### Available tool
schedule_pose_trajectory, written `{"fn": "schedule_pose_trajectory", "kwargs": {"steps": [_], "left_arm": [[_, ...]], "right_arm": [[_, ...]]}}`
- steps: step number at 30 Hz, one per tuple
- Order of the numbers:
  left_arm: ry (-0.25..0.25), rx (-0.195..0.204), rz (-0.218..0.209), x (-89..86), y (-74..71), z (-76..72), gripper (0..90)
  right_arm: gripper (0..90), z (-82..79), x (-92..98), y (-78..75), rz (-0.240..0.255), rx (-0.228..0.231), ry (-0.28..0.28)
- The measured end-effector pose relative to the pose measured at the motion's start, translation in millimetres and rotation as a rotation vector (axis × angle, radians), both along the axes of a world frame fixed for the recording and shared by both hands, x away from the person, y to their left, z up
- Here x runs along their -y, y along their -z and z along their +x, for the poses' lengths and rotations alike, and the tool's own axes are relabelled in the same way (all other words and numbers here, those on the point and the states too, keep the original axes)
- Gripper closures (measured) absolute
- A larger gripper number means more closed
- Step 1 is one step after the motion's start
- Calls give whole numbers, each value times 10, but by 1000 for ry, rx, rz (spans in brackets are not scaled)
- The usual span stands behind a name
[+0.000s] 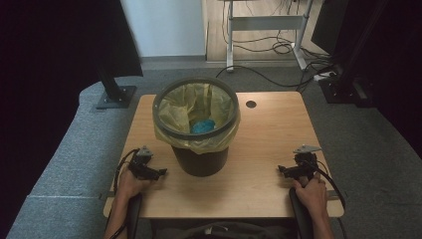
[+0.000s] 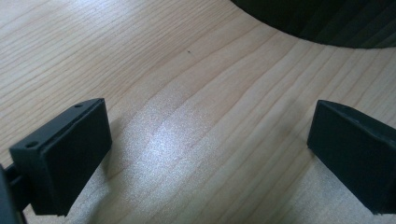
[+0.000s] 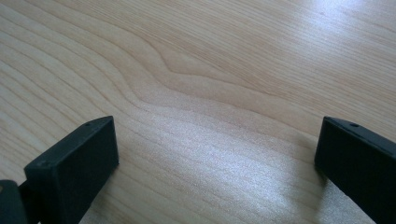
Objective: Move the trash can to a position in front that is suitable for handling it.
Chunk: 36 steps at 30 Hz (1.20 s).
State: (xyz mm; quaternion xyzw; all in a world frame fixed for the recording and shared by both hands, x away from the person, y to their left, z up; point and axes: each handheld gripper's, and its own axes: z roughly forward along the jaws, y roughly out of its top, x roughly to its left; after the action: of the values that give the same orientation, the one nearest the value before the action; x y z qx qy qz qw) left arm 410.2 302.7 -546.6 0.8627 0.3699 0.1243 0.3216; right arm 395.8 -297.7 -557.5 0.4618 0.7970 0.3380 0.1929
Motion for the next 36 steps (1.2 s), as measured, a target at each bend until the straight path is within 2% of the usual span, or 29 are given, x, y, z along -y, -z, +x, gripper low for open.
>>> {"fn": "schedule_pose_trajectory", "kwargs": {"steps": [5, 12, 20, 23, 25, 27, 32, 36], "left_arm": [[-30, 0, 0, 28, 0, -4, 0], [-42, -2, 1, 42, -1, -2, 0], [-57, -24, 8, 56, -24, 7, 0], [-70, -47, -19, 38, -41, 21, 0], [-75, -67, -56, 13, -55, 35, 0], [-74, -72, -62, 8, -60, 37, 0], [-74, -49, -94, 14, -119, 44, 0], [-72, -28, -107, 18, -194, 63, 0]], "right_arm": [[0, 0, 0, 0, 0, 0, 0], [0, 2, -1, 0, 0, 1, -1], [0, -3, -5, 0, 0, 0, 2], [0, -9, -13, 0, 1, 0, -22], [0, -14, -17, -2, 0, -1, -43], [0, -18, -21, -5, 1, -4, -50], [0, -7, -28, -34, -15, -33, -75], [11, -6, -16, -53, 2, -41, -74]]}}
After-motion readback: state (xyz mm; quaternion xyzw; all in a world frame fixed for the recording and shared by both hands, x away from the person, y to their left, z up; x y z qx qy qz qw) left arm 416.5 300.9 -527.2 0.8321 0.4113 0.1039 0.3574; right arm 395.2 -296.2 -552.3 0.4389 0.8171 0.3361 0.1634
